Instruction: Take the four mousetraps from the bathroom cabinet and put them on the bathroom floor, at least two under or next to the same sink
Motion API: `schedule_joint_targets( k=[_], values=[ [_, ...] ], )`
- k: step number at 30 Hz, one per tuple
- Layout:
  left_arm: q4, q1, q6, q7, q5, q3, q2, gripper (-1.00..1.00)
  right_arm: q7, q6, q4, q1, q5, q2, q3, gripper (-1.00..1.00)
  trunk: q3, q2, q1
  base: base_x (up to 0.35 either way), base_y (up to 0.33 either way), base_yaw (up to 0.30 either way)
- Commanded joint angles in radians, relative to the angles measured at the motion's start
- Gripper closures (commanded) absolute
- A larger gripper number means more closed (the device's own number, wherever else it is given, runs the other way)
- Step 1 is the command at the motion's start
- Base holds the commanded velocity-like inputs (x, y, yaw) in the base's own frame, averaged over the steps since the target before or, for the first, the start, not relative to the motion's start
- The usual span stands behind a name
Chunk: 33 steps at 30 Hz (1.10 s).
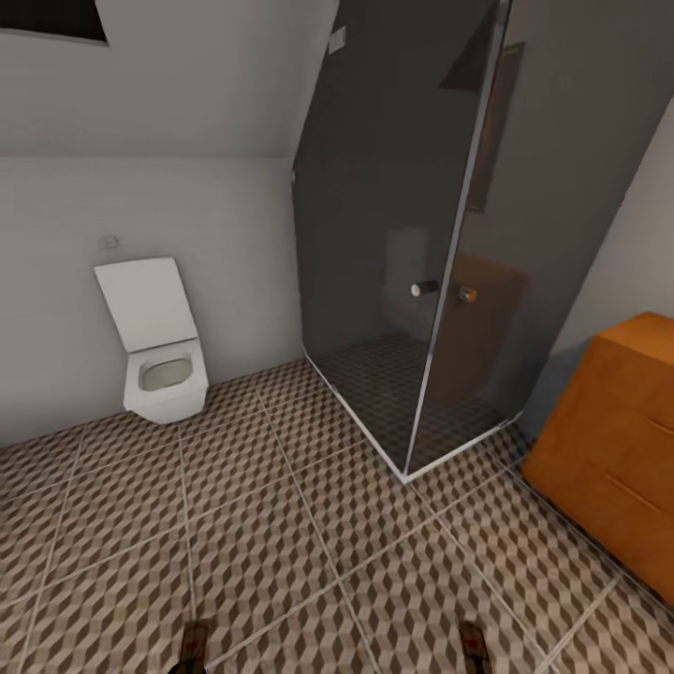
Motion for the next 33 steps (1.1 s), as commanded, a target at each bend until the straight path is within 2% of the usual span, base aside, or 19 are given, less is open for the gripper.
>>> schedule_joint_targets(
  k=[1,33],
  values=[
    [0.002,-0.001,-0.002,0.014,-0.009,-0.006,-0.001,1.0,0.0,-0.003,0.0,0.0,-0.013,-0.001,0.009,1.0,0.0,0.0,0.0,0.0,0.0,0.282],
    [0.002,-0.001,-0.002,0.014,-0.009,-0.006,-0.001,1.0,0.0,-0.003,0.0,-0.001,-0.013,0.0,0.01,1.0,0.014,0.0,0.0,0.0,0.0,0.282]
  ],
)
